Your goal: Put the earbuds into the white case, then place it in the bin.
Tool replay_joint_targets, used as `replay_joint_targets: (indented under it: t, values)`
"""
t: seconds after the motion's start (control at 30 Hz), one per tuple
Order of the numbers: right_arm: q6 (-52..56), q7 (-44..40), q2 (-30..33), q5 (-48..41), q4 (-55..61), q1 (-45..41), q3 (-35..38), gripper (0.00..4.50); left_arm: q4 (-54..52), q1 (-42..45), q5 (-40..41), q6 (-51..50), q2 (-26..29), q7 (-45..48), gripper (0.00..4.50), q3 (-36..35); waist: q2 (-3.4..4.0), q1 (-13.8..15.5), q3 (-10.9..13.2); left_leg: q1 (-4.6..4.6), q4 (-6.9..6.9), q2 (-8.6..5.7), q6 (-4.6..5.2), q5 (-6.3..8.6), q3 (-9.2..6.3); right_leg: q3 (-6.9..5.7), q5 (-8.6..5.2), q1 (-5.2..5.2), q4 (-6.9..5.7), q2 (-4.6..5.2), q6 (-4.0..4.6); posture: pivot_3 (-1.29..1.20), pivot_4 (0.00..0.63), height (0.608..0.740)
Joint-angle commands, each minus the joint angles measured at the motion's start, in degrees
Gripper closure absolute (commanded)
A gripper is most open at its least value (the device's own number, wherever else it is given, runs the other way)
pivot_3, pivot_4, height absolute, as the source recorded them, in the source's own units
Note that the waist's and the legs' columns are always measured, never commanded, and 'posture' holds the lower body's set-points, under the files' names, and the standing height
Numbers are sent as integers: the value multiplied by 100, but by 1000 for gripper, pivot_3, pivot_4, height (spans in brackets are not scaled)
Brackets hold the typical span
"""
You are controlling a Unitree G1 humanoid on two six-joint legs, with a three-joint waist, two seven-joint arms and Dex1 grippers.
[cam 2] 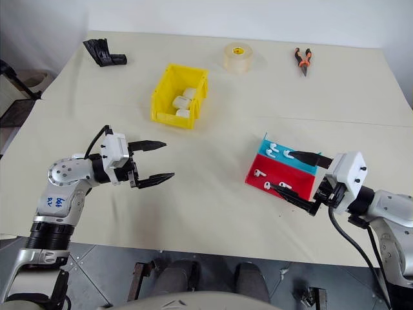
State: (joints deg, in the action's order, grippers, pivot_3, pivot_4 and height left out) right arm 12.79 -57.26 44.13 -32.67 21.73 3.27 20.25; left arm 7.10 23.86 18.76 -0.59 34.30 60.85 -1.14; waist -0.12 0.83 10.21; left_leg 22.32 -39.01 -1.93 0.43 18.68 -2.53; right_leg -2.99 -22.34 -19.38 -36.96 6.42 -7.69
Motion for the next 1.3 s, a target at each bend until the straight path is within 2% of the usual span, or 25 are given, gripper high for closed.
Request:
replay_joint_targets:
  t: [0.03, 0.6, 0.73, 0.8, 0.9, 1.0, 1.13, 1.3]
  values:
    - [-91, -19, -40, -25, -6, -30, 0, 0, -267, 2, 64, 97, 9, -21, 65, -98, 0, -1, 0, 0, 0, 0, 0, 0, 0, 0, 0, 0, 0, 0, 0, 0, 150, 740]
    - [-174, -102, -51, -50, -114, -173, -151, 0, -545, -126, 173, -194, 19, -283, 65, -245, 0, -2, 0, 0, 0, 0, 0, 0, -1, 1, 0, 0, 0, 0, 0, 0, 150, 740]
    - [-402, -251, -155, 42, -230, -410, -408, 0, -751, -282, 114, -529, 76, -826, 65, -542, 0, -27, 0, 0, 0, 2, 0, 0, -1, 2, 0, 0, 0, 1, 0, 0, 150, 740]
    - [-520, -259, -285, 51, -218, -583, -563, 0, -1031, -413, 185, -1115, 93, -1286, 65, -754, 0, -57, 0, -1, 1, 5, -1, 0, -2, 3, 0, 0, 0, 0, 0, 0, 150, 740]
    - [-618, 21, -651, -31, -156, -874, -658, 0, -1755, -530, 85, -2560, 108, -2429, 65, -1080, -2, -94, 1, 0, 1, 5, -1, 0, -4, 7, 0, 0, -2, 5, 0, 0, 150, 740]
    - [-688, 69, -864, 23, 103, -965, -911, 0, -2696, -1032, 135, -3649, 55, -3233, 65, -1557, -1, -91, 1, 0, 3, 6, -1, 0, -4, 15, 0, -5, -5, 6, 0, 0, 150, 740]
    - [-1084, 122, -1276, -5, 246, -1132, -1102, 0, -3363, -1861, 42, -4415, -89, -3909, 65, -2175, -1, -105, 1, -2, 12, 6, -2, 0, -5, 22, 0, -9, -3, 12, 0, 0, 150, 740]
    - [-1150, -98, -1341, -167, 158, -1303, -1225, 0, -3841, -2315, 4, -5308, -295, -4651, 65, -2817, -2, -40, 1, -3, 5, 7, -5, -1, -15, 22, 0, -1, 6, 14, 0, 0, 150, 740]
